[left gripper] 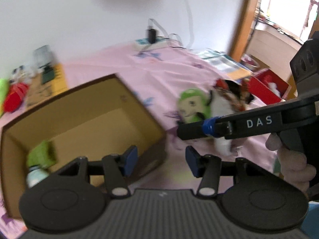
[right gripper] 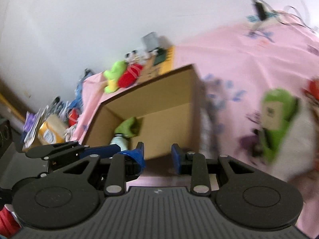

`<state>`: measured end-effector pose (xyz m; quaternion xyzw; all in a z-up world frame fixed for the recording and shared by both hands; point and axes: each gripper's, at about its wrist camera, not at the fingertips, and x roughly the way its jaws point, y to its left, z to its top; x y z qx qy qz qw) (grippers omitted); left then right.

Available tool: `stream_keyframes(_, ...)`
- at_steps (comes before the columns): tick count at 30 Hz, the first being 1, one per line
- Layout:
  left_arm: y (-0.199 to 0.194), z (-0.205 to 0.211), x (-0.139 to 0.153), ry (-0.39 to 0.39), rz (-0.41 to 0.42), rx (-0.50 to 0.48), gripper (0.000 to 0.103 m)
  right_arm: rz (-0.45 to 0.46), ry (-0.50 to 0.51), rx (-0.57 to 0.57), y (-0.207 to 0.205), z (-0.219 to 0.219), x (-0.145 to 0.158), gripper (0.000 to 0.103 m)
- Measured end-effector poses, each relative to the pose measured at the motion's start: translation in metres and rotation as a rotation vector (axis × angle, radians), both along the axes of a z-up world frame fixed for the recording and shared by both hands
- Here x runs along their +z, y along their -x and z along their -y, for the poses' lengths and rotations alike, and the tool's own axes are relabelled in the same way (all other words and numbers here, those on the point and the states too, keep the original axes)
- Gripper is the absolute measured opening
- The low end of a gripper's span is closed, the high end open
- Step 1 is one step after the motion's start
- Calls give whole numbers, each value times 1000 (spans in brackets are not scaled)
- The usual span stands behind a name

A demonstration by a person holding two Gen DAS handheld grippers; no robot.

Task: Organize soft objects
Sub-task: 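Grasp the red patterned scarf from the pile with the right gripper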

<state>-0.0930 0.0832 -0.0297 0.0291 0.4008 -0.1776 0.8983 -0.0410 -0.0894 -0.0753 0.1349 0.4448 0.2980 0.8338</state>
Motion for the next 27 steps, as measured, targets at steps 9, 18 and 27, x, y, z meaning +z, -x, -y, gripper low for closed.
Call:
stream_keyframes(9, -25, 83, -18, 39, -53, -160, 53, 45, 67, -170, 12, 84, 6, 13)
stream_keyframes(18, -44, 140, -20, 122, -71, -221, 53, 35, 84, -277, 8, 144, 1, 13)
stream_keyframes(27, -56, 171, -30, 133, -69, -200, 46, -24, 31, -267, -12, 165, -14, 13)
